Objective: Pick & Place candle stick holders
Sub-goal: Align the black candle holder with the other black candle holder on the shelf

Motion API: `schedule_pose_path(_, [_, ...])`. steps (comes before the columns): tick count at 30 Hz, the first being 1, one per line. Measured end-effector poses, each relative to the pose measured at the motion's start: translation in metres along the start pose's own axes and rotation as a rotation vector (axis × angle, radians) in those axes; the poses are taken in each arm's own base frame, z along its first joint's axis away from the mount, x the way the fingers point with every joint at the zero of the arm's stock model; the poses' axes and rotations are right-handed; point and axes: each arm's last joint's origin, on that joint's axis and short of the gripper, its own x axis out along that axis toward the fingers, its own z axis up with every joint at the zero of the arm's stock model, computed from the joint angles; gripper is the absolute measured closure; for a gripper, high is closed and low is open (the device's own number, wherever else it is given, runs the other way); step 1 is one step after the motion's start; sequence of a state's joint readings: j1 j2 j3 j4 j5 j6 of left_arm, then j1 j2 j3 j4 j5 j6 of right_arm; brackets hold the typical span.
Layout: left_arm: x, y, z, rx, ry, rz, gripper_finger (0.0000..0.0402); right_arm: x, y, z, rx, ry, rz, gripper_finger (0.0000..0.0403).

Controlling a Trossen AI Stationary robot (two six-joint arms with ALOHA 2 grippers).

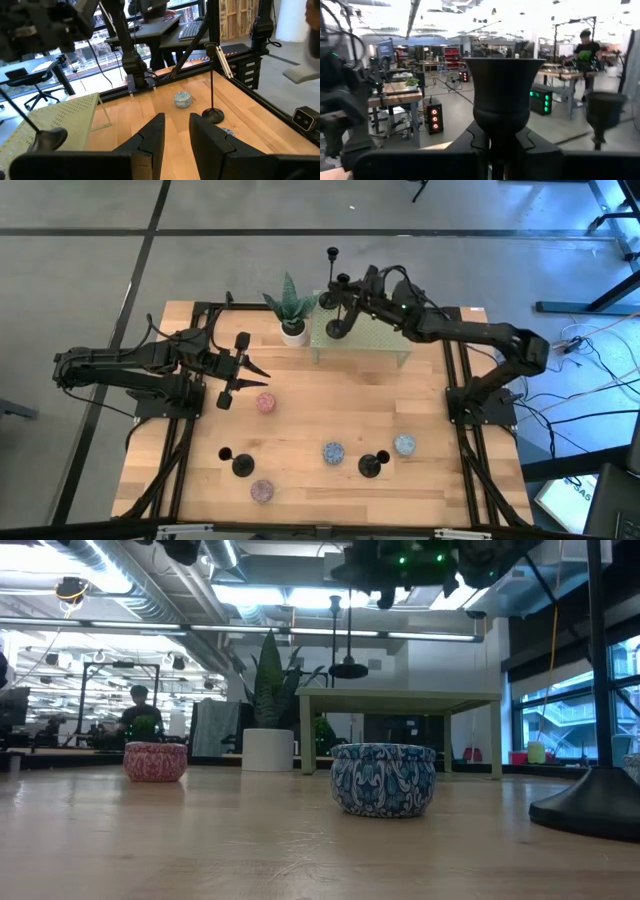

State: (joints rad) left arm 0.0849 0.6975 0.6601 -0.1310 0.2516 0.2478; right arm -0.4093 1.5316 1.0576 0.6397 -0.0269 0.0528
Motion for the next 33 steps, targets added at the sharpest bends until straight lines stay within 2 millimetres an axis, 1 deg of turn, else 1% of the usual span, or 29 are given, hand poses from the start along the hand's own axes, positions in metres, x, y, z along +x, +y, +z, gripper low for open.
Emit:
schedule_pose_path(2, [0.0,0.0,0.0,0.0,0.0,0.0,0.0318,0.003,-0.006,-0.005,0.015,0.002,-0.015,0.0371])
schedule_pose_path(5, [0.0,0.0,0.0,0.001,0.0,0.0,0.0318,0.007,-0.013,-0.012,0.017,-0.004,-0.031,0.0349])
schedule_pose_path(7, [0.0,0.0,0.0,0.001,0.0,0.0,0.0318,0.01,-0.016,-0.016,0.015,-0.013,-0.038,0.0345])
schedule_pose_path(14, [0.0,0.0,0.0,0.001,0.0,0.0,0.0318,0.016,-0.026,-0.03,0.026,-0.015,-0.059,0.0377])
schedule_pose_path(17, [0.0,0.0,0.0,0.001,0.0,0.0,0.0318,0.018,-0.029,-0.032,0.036,-0.033,-0.064,0.0378])
schedule_pose_path(23, [0.0,0.0,0.0,0.001,0.0,0.0,0.0318,0.018,-0.03,-0.033,0.036,-0.043,-0.067,0.0349])
schedule_pose_path(33, [0.0,0.0,0.0,0.001,0.0,0.0,0.0318,0.018,-0.03,-0.033,0.03,-0.04,-0.067,0.0366])
